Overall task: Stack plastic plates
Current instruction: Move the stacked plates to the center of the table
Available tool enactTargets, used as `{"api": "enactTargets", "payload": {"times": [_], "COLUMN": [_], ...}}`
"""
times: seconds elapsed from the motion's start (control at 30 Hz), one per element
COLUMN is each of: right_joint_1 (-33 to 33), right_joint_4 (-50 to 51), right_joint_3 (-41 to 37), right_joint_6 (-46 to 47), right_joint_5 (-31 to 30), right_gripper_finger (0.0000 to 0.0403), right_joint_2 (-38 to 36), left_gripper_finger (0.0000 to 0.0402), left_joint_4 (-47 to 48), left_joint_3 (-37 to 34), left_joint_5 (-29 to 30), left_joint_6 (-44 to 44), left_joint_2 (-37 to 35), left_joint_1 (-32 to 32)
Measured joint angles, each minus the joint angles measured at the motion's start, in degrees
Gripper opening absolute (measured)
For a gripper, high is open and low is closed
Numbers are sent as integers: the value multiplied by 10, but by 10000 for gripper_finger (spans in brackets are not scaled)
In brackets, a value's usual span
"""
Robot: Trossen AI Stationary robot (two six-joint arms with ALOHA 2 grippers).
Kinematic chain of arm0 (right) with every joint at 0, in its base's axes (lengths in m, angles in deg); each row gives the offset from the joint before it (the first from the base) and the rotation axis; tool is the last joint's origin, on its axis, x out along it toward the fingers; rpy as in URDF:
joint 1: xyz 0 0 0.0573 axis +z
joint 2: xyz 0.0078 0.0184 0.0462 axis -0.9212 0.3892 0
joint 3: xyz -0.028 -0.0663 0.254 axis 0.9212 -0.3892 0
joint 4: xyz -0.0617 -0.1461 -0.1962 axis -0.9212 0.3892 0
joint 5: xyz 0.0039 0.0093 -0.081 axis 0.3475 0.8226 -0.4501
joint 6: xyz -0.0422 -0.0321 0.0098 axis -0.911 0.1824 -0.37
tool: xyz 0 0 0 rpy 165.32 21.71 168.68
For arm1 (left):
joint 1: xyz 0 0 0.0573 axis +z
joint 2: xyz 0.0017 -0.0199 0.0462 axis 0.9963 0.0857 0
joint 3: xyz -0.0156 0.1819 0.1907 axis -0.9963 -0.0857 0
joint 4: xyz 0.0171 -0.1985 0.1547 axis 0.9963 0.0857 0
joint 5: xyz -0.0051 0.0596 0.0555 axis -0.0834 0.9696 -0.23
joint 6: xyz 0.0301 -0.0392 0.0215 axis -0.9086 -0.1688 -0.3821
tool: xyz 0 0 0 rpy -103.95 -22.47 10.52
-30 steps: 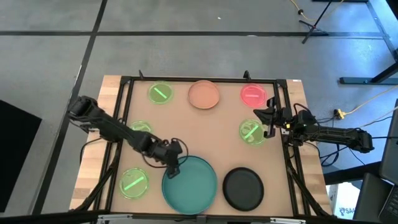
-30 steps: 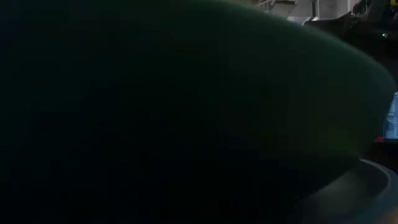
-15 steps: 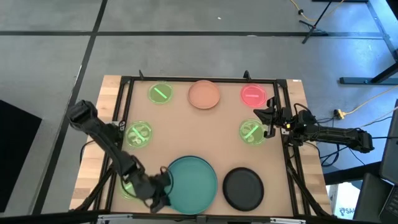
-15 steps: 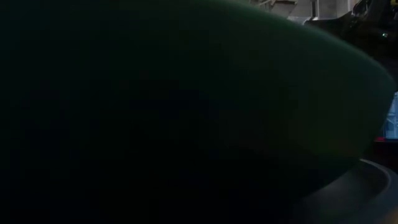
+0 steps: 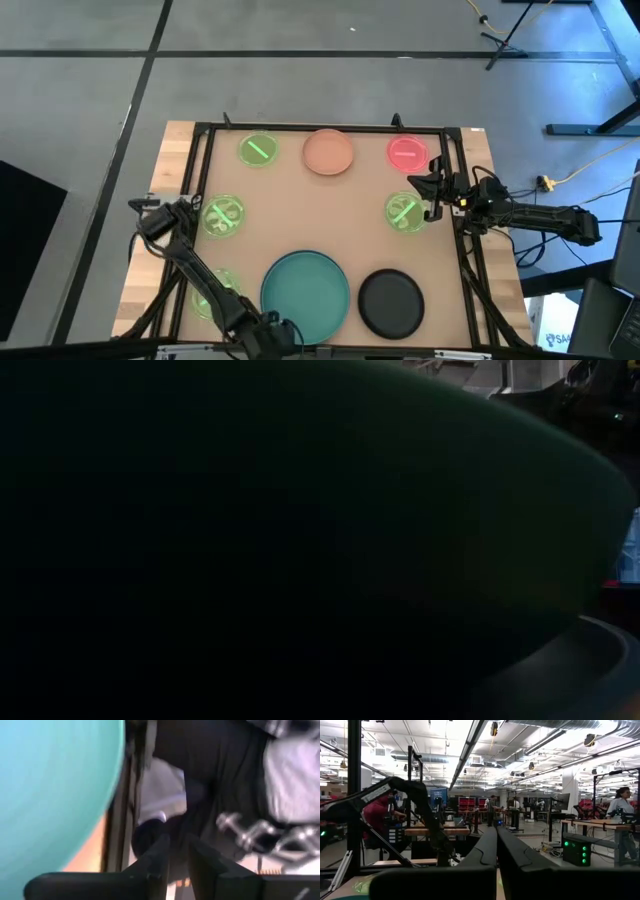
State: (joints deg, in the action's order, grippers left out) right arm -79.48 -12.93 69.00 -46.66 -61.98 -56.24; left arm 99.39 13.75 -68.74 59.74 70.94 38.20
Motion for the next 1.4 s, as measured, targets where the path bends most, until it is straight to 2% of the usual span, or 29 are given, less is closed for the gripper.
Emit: {"api": "enactTargets", "payload": {"times": [0.1, 0.27, 0.5, 0.67, 0.87, 1.0, 1.1, 1.4], "right_joint_1": [0, 0, 0, 0, 0, 0, 0, 0], "right_joint_4": [0, 0, 0, 0, 2, 2, 2, 6], "right_joint_3": [0, 0, 0, 0, 0, 0, 0, 0], "right_joint_6": [-2, -7, -15, -15, -15, -15, -15, -15], "right_joint_5": [0, -2, -18, -18, -18, -15, -15, -16], "right_gripper_finger": [3, 3, 3, 3, 3, 3, 3, 3], "right_joint_2": [0, 0, 0, 0, 0, 0, 0, 0], "left_gripper_finger": [44, 28, 12, 10, 10, 10, 10, 10], "left_joint_4": [1, 27, 94, 94, 119, 128, 129, 109], "left_joint_3": [1, 2, 2, 2, -8, -8, -8, -8], "left_joint_5": [-22, 36, 46, 93, 115, 163, 175, 210], "left_joint_6": [4, -27, -41, -56, -59, -59, -60, -165], "left_joint_2": [23, 29, 29, 29, 29, 29, 29, 29], "left_joint_1": [3, 7, 11, 12, 22, 38, 53, 100]}}
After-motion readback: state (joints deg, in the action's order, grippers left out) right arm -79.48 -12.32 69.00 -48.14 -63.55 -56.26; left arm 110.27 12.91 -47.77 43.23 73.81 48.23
